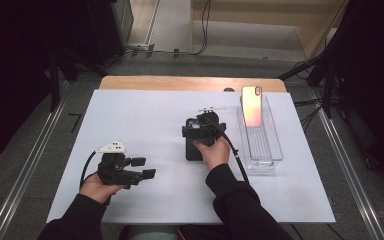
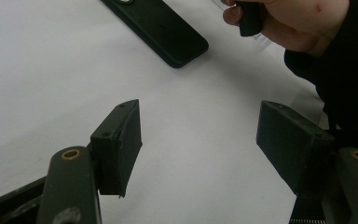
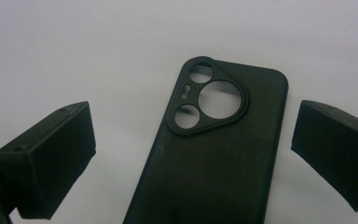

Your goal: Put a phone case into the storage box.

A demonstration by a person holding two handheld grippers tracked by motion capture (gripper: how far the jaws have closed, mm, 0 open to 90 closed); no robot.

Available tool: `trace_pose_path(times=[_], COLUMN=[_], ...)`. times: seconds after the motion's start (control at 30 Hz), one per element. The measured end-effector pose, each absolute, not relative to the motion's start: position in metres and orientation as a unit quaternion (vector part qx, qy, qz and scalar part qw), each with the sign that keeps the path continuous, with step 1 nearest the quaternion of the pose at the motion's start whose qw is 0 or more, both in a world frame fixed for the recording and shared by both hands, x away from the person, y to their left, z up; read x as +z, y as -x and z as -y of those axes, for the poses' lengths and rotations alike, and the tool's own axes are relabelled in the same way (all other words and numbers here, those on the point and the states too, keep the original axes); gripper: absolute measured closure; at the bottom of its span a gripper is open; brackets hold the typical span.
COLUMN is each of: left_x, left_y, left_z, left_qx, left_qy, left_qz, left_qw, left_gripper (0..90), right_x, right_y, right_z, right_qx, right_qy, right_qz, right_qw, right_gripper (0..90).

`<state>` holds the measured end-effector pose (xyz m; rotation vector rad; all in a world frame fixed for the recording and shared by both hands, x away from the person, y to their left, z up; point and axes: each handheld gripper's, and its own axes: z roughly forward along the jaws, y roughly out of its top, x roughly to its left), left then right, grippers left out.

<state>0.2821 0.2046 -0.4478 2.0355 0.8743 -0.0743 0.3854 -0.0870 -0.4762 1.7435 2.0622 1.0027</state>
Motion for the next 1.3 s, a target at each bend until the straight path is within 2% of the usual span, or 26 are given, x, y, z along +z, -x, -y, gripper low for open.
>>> trace_pose_path(times=[1.0,1.07,1.3], left_x=[-0.448,-0.448,-0.448], left_y=[-0.282,-0.282,-0.282], left_z=[-0.204,-0.204,-0.204], left_qx=[-0.031,-0.031,-0.032], left_qy=[-0.823,-0.822,-0.822], left_qz=[-0.352,-0.353,-0.353], left_qw=[0.445,0.446,0.445], left_gripper=[31.3,31.3,31.2], right_x=[-0.508,-0.507,-0.508], right_y=[-0.383,-0.382,-0.381], right_z=[0.078,0.078,0.075], right_qx=[0.307,0.300,0.287], right_qy=[-0.620,-0.624,-0.621], right_qz=[-0.710,-0.708,-0.714], right_qw=[0.131,0.141,0.152], right_gripper=[0.0,3.8,6.5])
